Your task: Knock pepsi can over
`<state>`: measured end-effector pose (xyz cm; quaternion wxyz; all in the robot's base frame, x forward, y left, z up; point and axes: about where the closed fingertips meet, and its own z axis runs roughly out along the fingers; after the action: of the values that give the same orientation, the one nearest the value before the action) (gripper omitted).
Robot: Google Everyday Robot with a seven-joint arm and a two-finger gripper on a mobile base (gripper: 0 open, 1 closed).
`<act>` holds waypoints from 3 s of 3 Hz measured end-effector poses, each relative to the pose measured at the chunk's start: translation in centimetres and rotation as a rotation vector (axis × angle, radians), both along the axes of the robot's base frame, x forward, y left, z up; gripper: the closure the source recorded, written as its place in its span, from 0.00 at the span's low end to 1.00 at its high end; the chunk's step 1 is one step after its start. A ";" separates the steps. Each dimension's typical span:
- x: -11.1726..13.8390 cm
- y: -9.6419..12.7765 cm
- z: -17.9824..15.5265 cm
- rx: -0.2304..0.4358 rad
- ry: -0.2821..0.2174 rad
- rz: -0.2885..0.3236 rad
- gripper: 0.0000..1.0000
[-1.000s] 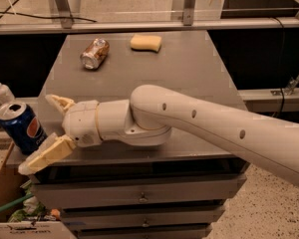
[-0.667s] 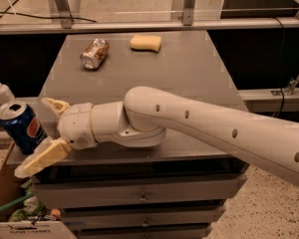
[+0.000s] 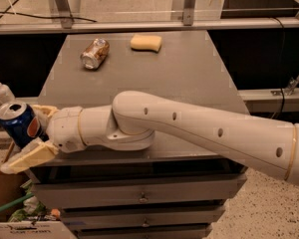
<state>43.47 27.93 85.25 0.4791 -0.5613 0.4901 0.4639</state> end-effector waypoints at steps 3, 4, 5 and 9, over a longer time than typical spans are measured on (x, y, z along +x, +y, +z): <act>0.8 -0.8 1.2 -0.005 -0.001 -0.028 0.88; 2.1 -3.1 3.4 -0.068 -0.017 -0.046 1.00; 3.3 -5.9 6.2 -0.185 -0.054 -0.048 1.00; 3.4 -14.1 3.8 -1.010 -0.081 0.046 1.00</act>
Offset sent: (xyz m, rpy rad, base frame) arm 0.0045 -0.0020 0.0038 0.0194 -0.0050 -0.0252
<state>46.91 13.84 89.03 0.1563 -0.7511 0.6218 0.1573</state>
